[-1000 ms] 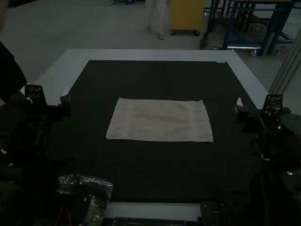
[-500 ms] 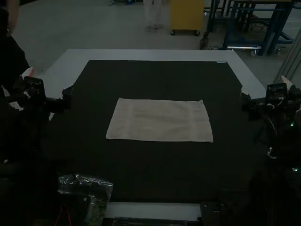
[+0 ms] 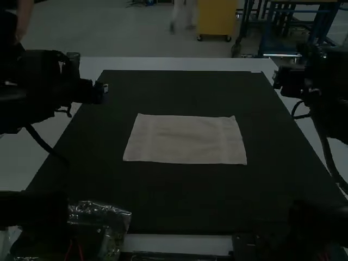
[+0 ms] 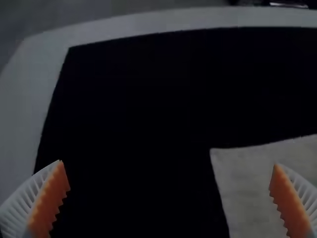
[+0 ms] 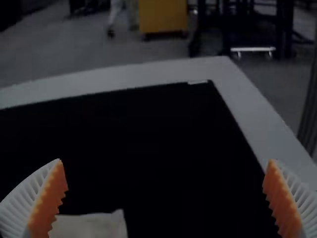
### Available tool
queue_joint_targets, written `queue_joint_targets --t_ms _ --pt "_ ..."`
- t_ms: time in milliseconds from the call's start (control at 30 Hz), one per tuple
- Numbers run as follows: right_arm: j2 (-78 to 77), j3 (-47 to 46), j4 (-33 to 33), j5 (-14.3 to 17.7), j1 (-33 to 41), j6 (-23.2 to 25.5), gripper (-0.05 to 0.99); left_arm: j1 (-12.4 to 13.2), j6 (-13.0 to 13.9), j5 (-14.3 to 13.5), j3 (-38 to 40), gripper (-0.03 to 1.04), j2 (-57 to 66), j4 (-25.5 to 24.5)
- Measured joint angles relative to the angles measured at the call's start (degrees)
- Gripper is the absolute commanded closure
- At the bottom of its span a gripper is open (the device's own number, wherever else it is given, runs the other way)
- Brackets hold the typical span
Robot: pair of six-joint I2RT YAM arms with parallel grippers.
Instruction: Fold the towel.
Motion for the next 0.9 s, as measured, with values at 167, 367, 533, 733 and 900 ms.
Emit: queue_joint_targets --t_ms 167,367,533,733,900 --pt "7.1 -4.0 -0.3 -1.5 -2.8 3.5 0.03 0.0 -0.3 0.9 -2.6 0.05 5.6 3.0" --pt "5.1 -8.0 5.9 -1.2 -3.9 1.3 0.03 -1.8 -0.3 1.5 -5.2 0.05 8.3 6.6" --pt "2.3 -8.8 5.6 -1.3 -3.9 0.0 0.03 -4.1 -0.3 1.6 -7.0 0.05 9.5 9.9" --pt "8.5 -9.0 2.8 -5.6 -2.7 -0.1 0.03 -5.4 -0.3 2.0 -7.0 0.05 16.7 12.8" --pt "13.7 -9.5 4.5 -9.1 -1.2 -0.1 0.03 -5.4 -0.3 2.6 -6.8 0.05 22.7 15.7"
